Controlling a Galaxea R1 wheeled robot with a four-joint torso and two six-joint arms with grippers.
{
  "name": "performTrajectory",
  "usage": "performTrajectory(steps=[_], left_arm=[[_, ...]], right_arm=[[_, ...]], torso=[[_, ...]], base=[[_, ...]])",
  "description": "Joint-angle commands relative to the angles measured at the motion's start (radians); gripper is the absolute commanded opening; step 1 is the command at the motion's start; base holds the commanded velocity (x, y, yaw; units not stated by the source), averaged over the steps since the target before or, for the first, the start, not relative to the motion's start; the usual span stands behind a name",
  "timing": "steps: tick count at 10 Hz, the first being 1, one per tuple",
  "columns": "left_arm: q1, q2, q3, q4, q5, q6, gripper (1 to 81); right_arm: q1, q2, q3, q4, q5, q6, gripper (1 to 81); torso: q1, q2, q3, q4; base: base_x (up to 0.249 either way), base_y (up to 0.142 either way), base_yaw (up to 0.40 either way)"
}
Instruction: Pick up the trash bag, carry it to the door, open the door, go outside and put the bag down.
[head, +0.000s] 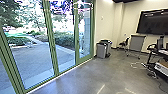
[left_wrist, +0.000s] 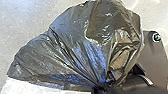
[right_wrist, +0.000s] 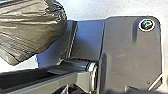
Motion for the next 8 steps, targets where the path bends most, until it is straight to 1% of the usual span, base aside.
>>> performTrajectory(steps=[1,8], left_arm=[[-0.078,-0.006,-0.001,0.008,0.047,0.003,1.0],[-0.078,-0.003,-0.001,0.009,0.047,0.004,1.0]], right_arm=[[0.054,0.003,0.005,-0.007,-0.066,-0.003,81.1],[0.055,0.003,0.006,-0.007,-0.066,-0.003,81.1]], torso=[[0.001,0.0,0.0,0.0],[0.001,0.0,0.0,0.0]], base=[[0.125,-0.061,0.0],[0.132,0.0,0.0]])
